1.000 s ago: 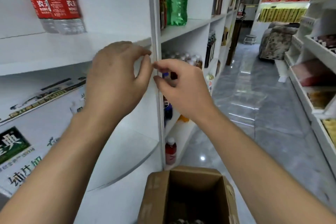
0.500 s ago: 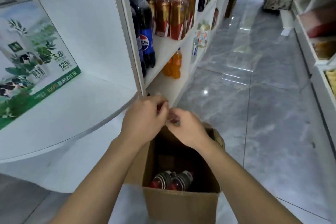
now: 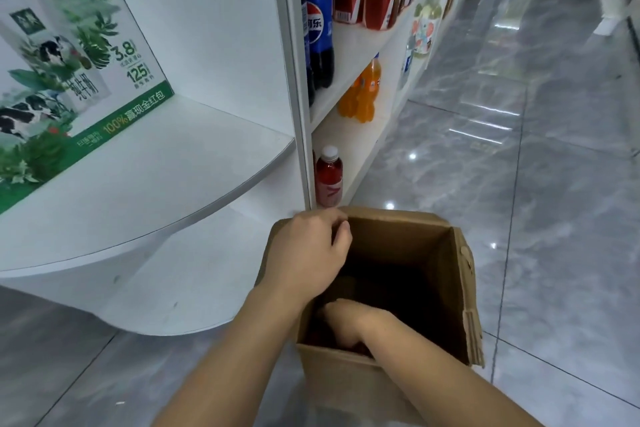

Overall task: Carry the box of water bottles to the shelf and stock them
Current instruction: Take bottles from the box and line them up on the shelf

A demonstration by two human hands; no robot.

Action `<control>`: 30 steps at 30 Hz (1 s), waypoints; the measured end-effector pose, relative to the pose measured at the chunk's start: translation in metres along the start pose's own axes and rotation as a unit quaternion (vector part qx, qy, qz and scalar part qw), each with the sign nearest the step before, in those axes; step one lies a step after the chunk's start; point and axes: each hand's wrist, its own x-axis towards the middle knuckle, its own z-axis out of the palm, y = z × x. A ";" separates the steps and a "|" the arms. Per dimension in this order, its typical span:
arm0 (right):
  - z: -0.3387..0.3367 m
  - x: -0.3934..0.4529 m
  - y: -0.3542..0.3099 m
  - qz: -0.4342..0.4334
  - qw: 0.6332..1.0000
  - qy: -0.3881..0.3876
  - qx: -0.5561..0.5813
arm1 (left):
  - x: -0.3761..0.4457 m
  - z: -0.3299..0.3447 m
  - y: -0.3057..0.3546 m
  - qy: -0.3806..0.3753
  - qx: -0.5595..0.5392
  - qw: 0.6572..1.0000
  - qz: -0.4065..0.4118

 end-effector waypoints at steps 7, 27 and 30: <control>-0.005 -0.009 -0.015 -0.016 0.989 0.031 -0.143 | 0.001 0.014 -0.002 -0.021 -0.009 1.000 -0.002; -0.088 -0.101 0.019 -0.171 0.744 0.503 0.406 | -0.015 0.022 0.000 -0.083 -0.274 0.956 -0.061; -0.116 -0.135 0.008 -0.179 0.695 0.567 0.403 | -0.017 0.017 0.006 -0.100 -0.339 0.935 -0.041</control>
